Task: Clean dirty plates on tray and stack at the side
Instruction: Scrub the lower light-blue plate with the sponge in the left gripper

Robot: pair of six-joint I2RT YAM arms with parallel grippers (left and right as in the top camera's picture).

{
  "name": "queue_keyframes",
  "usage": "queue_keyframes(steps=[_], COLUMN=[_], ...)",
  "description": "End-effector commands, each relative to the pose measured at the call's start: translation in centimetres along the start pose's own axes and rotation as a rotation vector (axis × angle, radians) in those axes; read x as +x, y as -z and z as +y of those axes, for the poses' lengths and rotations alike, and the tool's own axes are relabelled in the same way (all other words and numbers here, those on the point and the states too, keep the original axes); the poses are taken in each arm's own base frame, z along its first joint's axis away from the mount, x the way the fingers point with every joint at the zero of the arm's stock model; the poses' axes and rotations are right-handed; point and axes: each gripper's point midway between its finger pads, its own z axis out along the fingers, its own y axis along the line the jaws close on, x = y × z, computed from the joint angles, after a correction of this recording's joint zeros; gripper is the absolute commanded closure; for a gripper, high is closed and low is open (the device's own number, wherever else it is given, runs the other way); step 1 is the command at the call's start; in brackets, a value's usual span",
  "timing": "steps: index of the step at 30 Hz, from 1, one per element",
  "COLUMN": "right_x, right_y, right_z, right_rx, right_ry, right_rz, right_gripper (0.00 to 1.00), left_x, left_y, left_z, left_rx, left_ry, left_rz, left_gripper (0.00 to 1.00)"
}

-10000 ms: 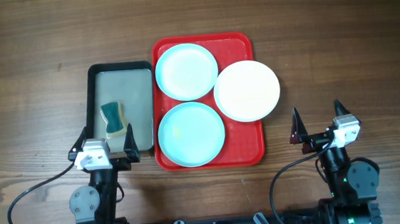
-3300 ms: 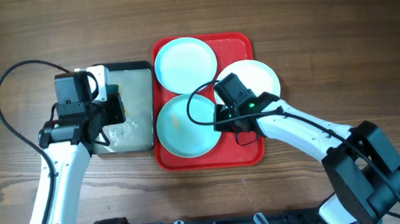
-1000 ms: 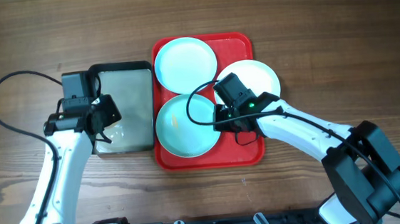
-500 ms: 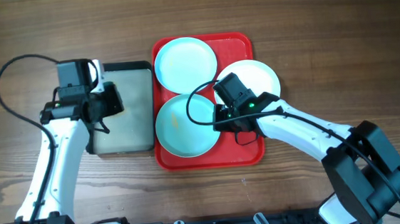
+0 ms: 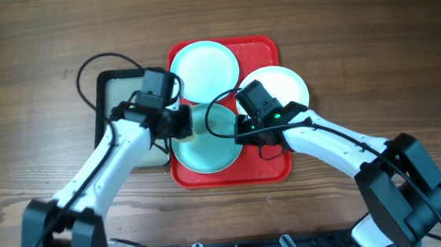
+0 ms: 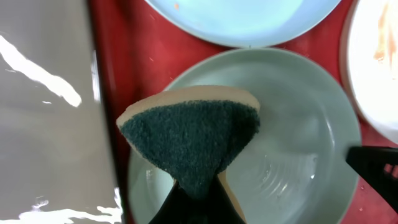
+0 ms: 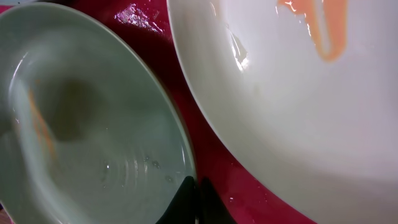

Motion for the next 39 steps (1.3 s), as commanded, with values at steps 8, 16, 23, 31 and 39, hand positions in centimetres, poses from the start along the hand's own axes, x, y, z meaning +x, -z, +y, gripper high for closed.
queue_keyframes(steps=[8,16,23,31,39], right_x=[0.4,1.2,1.5,1.6,1.6], right_y=[-0.5,-0.4,-0.3,-0.2,-0.2], right_z=[-0.1,0.9,1.6,2.4,2.4], right_rx=[0.004,-0.054,-0.094,-0.140,-0.140], right_ry=[0.002,0.012,0.058,0.096,0.096], right_rz=[0.015,0.063,0.081,0.090,0.091], right_gripper=[0.96,0.96,0.96,0.95,0.96], left_x=[3.1,5.9,6.8,8.4,8.8], left_y=[-6.0,-9.3,-9.3,-8.6,-8.2], left_z=[1.3,-1.6,-2.9,-5.5,-6.7], left_rx=[-0.073,-0.070,-0.007,0.142,0.212], left_ry=[0.062,-0.050,-0.023,0.010,0.035], left_rz=[0.163,0.241,0.286,0.374,0.403], left_gripper=[0.96,0.96,0.96,0.96,0.96])
